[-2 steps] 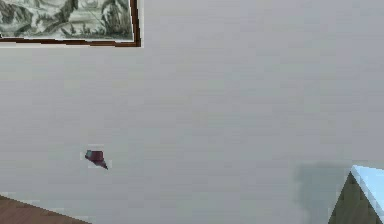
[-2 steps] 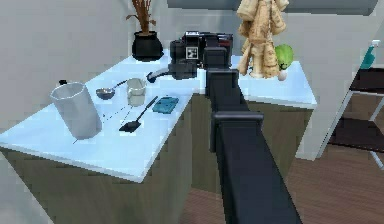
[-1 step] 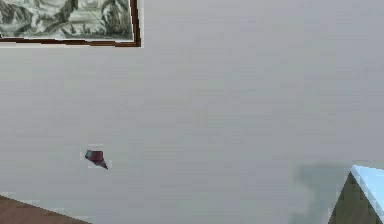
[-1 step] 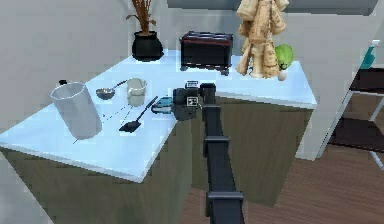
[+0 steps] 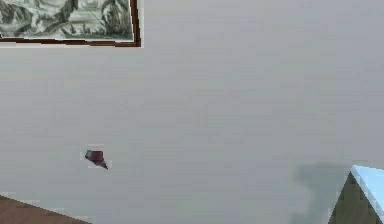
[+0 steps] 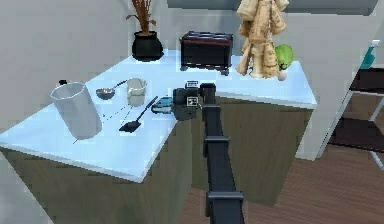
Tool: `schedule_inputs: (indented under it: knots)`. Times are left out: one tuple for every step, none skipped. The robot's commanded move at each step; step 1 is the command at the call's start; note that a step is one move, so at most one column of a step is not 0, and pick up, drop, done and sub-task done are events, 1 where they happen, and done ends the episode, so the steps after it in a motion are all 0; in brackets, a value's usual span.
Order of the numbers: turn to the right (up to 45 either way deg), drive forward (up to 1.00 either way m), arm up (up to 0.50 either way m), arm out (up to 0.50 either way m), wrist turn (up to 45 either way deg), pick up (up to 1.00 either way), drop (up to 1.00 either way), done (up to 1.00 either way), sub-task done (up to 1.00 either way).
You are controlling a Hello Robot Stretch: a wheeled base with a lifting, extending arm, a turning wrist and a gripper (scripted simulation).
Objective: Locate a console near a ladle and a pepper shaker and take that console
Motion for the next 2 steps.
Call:
schedule_inputs:
  knots:
    - [0.0, 0.0, 0.1, 0.0, 0.0, 0.0, 0.0, 0.0, 0.0]
    - [0.0, 0.0, 0.0, 0.0, 0.0, 0.0, 0.0, 1.0, 0.0]
